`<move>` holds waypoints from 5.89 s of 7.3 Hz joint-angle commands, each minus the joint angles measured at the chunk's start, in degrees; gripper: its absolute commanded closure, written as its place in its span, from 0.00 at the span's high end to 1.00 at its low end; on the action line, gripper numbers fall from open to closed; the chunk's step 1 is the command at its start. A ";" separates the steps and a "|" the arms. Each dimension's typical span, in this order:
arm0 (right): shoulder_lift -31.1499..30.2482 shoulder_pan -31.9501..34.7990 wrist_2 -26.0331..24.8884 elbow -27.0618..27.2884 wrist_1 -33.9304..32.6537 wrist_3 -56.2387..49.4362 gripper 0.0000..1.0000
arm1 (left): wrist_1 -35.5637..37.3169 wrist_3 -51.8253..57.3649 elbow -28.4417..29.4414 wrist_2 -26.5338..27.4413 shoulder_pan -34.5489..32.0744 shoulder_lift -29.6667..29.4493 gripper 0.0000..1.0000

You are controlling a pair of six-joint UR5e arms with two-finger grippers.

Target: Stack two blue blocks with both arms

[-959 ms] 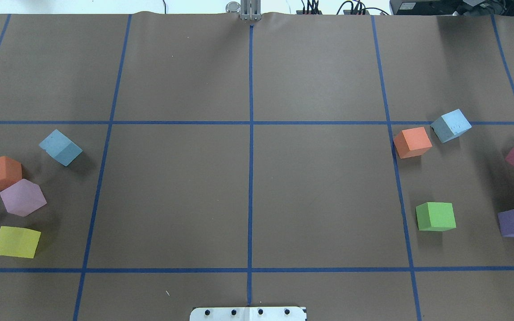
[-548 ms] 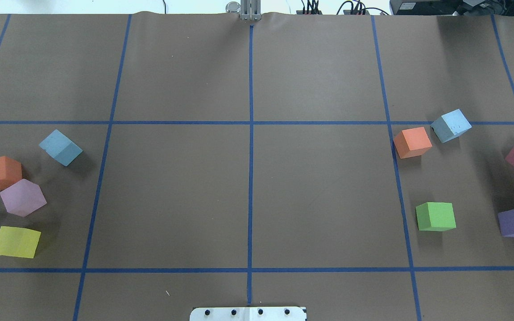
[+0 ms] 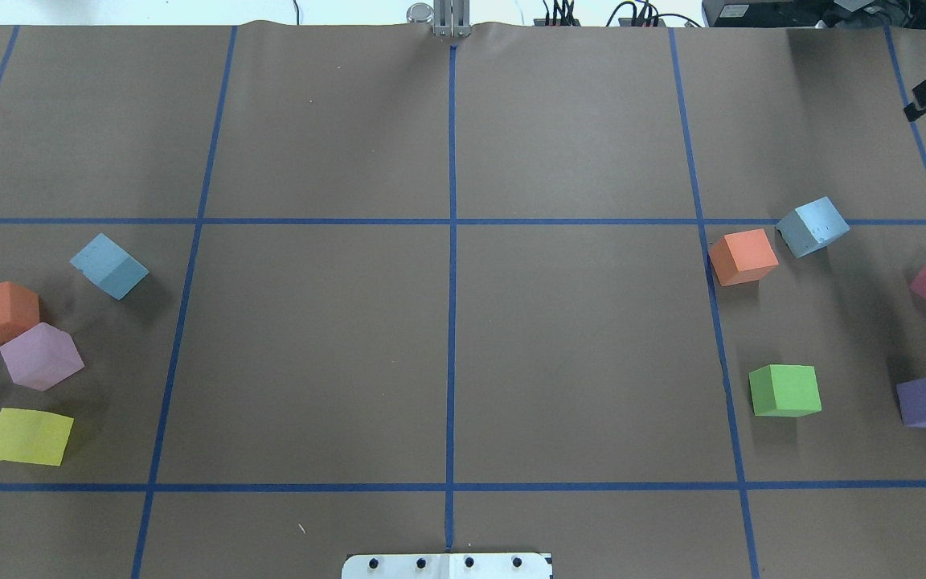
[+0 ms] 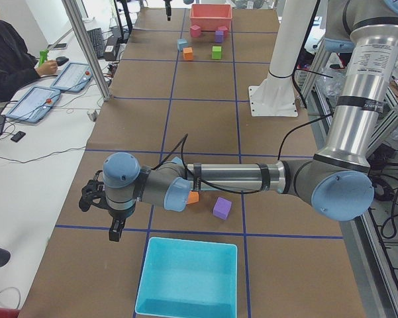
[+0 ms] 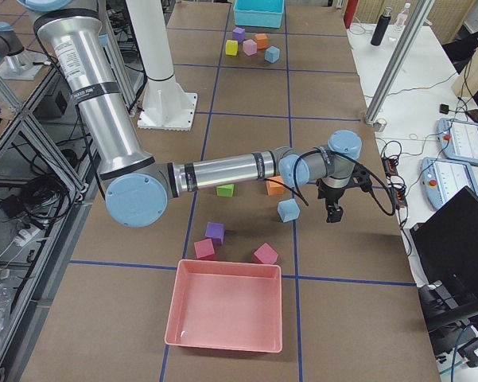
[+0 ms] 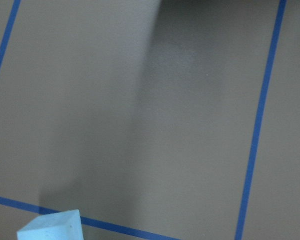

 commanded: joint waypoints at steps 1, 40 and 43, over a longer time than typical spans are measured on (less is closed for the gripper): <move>2.00 -5.52 -0.13 0.68 0.08 2.03 0.94 | -0.09 -0.21 -0.16 -0.09 0.05 -0.01 0.97; 21.60 -35.83 -10.04 17.56 -20.42 38.02 0.43 | -21.01 -13.31 -15.37 6.15 39.51 5.70 0.97; 25.55 -38.41 -11.73 11.25 -17.76 43.51 0.43 | -17.51 -13.22 -15.01 6.06 40.04 4.13 0.97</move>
